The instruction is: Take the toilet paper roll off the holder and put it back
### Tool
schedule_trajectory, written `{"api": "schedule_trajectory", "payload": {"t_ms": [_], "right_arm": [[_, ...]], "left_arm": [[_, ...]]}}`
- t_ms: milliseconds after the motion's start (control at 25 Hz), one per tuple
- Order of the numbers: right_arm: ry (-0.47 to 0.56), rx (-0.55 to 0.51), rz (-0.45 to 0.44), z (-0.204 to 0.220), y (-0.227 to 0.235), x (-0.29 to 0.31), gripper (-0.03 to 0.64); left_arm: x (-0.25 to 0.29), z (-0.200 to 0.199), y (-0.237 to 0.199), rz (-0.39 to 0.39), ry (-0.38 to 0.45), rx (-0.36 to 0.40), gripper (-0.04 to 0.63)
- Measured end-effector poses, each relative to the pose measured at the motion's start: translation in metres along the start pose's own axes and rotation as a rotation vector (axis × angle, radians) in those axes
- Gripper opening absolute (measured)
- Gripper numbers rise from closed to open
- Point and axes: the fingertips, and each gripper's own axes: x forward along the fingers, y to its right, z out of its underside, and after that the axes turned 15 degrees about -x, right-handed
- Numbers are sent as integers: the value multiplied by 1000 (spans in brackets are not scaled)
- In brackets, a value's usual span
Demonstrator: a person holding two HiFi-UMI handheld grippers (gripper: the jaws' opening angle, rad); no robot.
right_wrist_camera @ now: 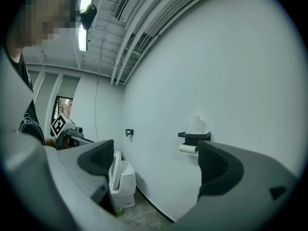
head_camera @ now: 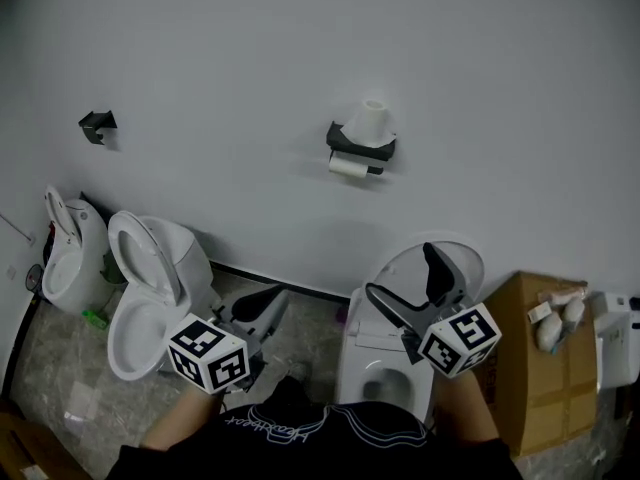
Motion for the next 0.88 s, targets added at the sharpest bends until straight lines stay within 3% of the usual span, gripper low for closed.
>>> {"api": "schedule_trajectory", "payload": {"t_ms": [480, 880], "right_arm": [[-22, 25, 118, -1, 82, 105, 531], [-48, -24, 169, -1, 136, 173, 525]], "left_arm": [[101, -66, -77, 144, -75, -8, 5], [151, -88, -128, 195, -118, -14, 5]]}}
